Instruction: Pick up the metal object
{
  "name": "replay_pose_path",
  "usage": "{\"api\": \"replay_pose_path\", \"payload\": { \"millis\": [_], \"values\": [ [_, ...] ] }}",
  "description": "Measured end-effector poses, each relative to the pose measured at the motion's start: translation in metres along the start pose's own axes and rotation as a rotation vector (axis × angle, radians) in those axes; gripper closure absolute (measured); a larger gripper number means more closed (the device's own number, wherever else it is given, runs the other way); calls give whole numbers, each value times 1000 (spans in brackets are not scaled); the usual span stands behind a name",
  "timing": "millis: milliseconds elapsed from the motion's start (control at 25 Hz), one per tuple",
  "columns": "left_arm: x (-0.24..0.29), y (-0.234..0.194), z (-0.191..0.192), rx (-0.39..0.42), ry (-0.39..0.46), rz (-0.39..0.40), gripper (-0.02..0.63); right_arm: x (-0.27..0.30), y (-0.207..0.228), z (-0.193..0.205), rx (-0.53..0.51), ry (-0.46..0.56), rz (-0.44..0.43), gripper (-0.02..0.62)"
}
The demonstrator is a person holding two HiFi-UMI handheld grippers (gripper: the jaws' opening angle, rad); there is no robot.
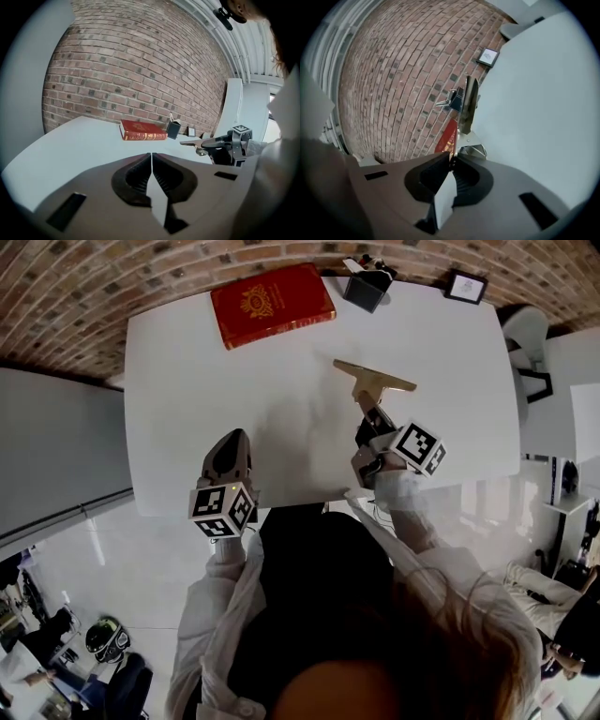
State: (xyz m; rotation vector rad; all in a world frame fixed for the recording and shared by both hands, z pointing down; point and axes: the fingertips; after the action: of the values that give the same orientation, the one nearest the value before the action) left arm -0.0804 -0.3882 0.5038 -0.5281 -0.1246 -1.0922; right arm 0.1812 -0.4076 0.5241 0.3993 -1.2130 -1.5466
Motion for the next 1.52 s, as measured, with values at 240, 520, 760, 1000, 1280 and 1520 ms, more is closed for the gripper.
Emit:
{"api": "replay_pose_path", "payload": {
  "millis": [240, 520, 760, 1000, 1280, 1520],
  "values": [
    [-34, 10, 6, 11, 26, -9, 583, -36, -10, 10, -235, 9, 67, 568],
    [-73, 20, 11, 28, 55, -3, 583, -75, -27, 26, -484, 26, 117, 568],
    [-102, 32, 12, 61, 88, 11, 583, -107, -50, 42, -720, 45, 115, 571],
    [-135, 38, 18, 75, 121, 5, 584, -135, -68, 74, -965, 61, 66, 572],
    [-169, 39, 33, 68, 138, -31, 583, -161, -71, 109, -1155, 43, 58, 575],
    [-184, 37, 46, 54, 135, -53, 583, -169, -70, 130, -1200, 19, 46, 580]
  ]
}}
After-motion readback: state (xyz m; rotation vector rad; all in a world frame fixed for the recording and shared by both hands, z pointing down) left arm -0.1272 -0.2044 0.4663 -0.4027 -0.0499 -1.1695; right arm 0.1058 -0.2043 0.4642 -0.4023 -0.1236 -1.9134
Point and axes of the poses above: the fingertips, and each gripper's own axes: x forward along the fingers, y to its right, z out of its underside, and after that the axes turned 2 degrees about -x, right-handed
